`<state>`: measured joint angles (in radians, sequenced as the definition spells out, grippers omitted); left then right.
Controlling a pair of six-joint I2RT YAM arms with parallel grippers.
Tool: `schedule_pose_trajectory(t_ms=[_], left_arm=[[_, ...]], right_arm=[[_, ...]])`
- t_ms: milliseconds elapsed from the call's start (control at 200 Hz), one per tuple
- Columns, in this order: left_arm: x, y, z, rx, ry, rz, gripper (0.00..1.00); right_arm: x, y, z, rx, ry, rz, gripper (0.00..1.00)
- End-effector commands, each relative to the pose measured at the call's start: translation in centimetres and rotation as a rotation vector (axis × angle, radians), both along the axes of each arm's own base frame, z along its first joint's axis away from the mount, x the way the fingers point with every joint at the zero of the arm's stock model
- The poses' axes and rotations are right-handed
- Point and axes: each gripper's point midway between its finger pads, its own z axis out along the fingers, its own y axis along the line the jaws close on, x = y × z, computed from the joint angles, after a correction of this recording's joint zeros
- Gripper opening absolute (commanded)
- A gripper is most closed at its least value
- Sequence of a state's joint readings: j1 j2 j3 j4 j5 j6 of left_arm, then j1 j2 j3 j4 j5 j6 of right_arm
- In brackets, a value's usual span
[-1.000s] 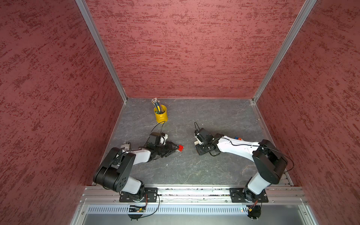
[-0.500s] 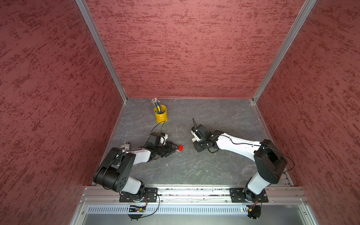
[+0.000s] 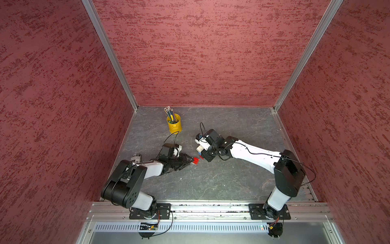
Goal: Assemble the letter y with lego
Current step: Assemble the lego brick with the lego brick.
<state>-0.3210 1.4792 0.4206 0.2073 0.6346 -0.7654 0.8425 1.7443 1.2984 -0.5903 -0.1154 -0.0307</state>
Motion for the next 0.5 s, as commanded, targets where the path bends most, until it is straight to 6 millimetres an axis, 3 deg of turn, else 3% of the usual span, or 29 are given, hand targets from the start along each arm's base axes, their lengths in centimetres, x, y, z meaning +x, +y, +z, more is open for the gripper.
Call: schedule_pose_trajectory(t_ms=[0,496], left_arm=[[-4.0,3.1,-5.6,0.188,0.202,0.050,0.51],[-4.0,3.2,-5.6,0.187,0.199,0.052,0.51]], right_arm=[[-0.6,1.0,0.0,-0.022,-0.003,0.088,0.28],[-1.1,2.9,-1.1,-0.048,-0.022,0.187,0.28]])
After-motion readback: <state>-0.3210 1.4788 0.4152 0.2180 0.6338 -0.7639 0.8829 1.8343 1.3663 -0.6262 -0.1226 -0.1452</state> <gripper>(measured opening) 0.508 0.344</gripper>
